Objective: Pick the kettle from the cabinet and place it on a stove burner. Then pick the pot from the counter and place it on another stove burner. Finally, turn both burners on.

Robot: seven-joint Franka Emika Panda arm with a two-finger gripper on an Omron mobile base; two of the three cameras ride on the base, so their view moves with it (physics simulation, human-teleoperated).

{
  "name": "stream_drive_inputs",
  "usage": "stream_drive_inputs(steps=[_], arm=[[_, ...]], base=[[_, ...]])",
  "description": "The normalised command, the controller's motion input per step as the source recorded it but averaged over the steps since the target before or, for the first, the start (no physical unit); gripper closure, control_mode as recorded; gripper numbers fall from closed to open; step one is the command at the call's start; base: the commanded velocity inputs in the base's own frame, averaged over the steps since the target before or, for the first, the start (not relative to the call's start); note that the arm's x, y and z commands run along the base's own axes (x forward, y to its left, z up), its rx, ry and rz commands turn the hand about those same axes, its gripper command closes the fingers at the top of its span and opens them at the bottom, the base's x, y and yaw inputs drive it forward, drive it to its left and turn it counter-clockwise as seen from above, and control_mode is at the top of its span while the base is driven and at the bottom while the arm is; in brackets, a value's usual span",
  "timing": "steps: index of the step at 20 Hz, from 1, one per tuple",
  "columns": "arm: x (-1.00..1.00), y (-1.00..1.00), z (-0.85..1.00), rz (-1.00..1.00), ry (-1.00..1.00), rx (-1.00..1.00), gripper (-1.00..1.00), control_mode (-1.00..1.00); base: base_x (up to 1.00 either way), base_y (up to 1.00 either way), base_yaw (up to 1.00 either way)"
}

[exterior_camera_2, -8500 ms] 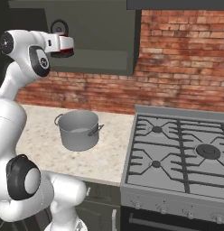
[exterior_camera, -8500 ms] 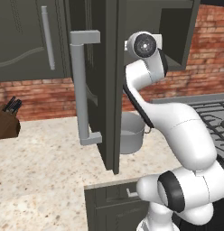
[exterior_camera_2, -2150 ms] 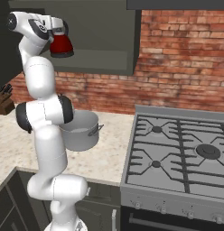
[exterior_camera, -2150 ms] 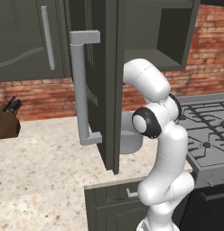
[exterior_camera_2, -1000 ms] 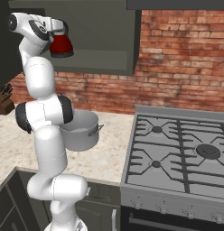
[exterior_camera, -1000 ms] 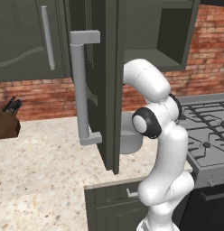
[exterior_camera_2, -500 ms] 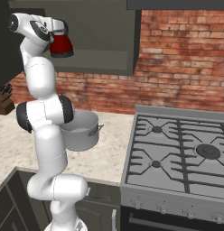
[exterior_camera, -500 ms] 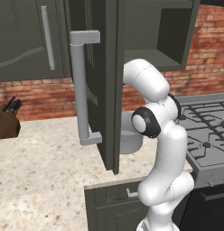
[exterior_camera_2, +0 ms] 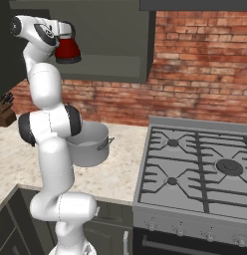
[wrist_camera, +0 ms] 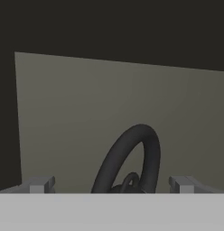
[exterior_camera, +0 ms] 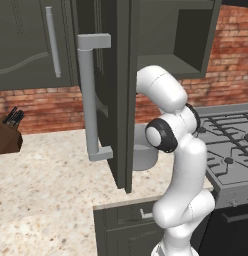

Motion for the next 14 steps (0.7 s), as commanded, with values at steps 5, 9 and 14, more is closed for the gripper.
stream_drive_inputs(steps=[5, 9, 14], arm=[[0.15, 0.05, 0.00, 0.00, 0.00, 0.00, -1.00, -1.00], [0.10, 0.04, -0.01, 0.00, 0.00, 0.00, 1.00, -1.00], [0.01, 0.02, -0.08, 0.00, 0.01, 0.00, 1.00, -1.00]], base=[[0.00, 0.00, 0.00], [0.00, 0.00, 0.00], [0.00, 0.00, 0.00]])
